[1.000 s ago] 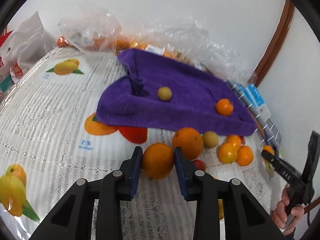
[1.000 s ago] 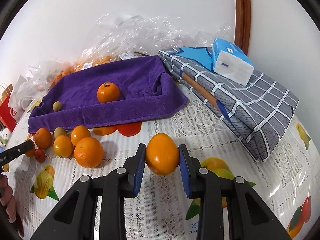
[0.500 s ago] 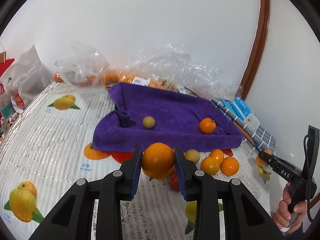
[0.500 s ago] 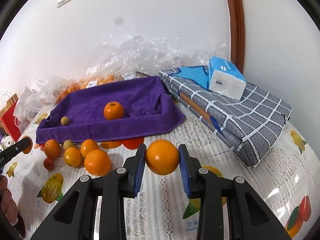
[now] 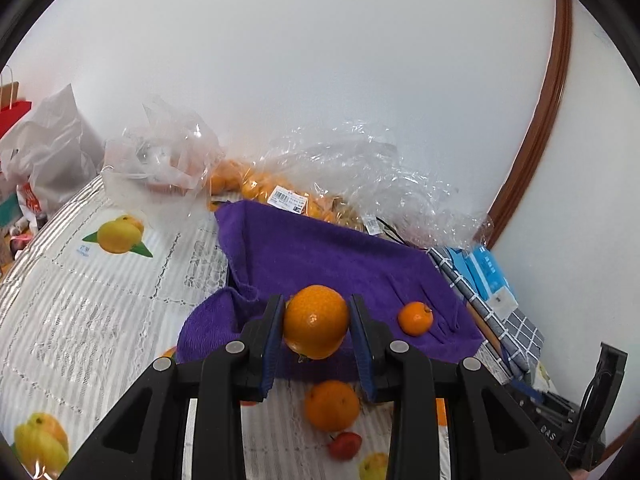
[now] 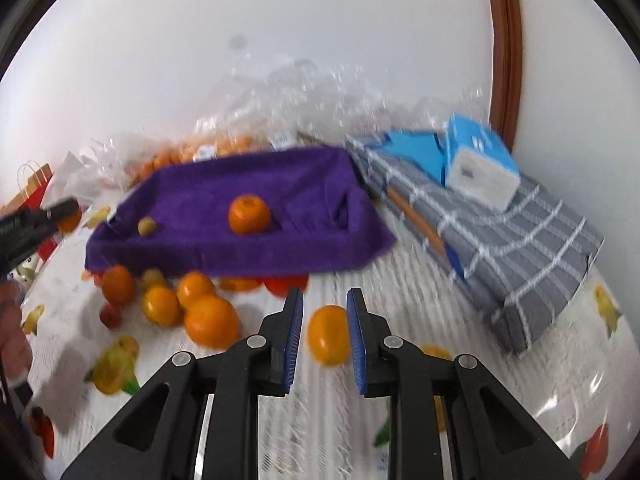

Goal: Organize fruits
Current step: 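Carry both held oranges over the purple towel, then lower the oranges onto the towel and open both tools, then grasp a large orange from the sheet with the right tool while the left tool grasps another orange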

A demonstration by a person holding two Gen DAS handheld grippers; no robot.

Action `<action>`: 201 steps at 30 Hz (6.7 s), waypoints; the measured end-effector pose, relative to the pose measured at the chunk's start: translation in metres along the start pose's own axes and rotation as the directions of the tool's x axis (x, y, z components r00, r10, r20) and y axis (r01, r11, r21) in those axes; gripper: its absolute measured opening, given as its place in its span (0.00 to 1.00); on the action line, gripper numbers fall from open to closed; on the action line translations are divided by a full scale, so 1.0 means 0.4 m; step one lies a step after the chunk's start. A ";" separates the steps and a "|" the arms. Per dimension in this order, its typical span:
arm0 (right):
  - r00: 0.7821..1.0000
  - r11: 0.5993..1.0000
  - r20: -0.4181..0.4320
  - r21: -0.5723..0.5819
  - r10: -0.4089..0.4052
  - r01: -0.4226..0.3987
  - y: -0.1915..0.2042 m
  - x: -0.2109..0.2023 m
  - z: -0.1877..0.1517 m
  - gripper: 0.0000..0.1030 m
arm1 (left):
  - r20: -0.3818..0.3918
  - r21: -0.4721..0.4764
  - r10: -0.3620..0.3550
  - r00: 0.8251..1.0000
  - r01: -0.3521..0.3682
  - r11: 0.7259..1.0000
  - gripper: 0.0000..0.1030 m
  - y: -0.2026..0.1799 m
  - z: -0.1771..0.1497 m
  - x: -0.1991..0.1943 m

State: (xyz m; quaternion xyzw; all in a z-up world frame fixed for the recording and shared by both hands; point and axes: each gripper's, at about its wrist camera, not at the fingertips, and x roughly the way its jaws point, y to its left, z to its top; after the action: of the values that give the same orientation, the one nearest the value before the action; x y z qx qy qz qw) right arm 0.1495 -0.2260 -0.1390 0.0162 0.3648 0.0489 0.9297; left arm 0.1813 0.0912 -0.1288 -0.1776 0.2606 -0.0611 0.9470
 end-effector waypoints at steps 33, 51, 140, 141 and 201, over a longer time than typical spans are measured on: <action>0.988 0.999 0.145 -0.004 -0.048 0.049 0.047 0.016 0.238 0.31 | 0.053 0.006 0.028 0.998 -0.028 1.000 0.30 -0.039 0.127 0.048; 0.997 0.995 0.052 0.086 0.049 -0.054 0.021 0.281 0.273 0.31 | -0.070 -0.085 0.054 0.996 -0.060 0.995 0.30 0.080 0.103 0.273; 0.987 0.993 0.121 -0.076 0.104 -0.095 0.111 0.218 0.235 0.61 | -0.106 0.042 0.124 0.987 -0.120 0.992 0.49 0.027 0.087 0.307; 0.986 0.991 0.125 -0.087 0.109 -0.098 0.116 0.214 0.233 0.61 | -0.105 0.043 0.125 0.987 -0.121 0.992 0.49 0.027 0.088 0.306; 0.992 0.993 -0.091 -0.062 0.091 -0.096 0.185 0.098 -0.001 0.40 | -0.056 0.035 0.136 0.989 -0.135 0.990 0.49 0.025 0.088 0.262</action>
State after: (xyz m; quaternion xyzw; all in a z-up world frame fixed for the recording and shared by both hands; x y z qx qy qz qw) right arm 0.1718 -0.1485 -0.1610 0.0004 0.4025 0.1051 0.9094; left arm 0.2894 0.0895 -0.1537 -0.1430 0.2985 -0.0058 0.9436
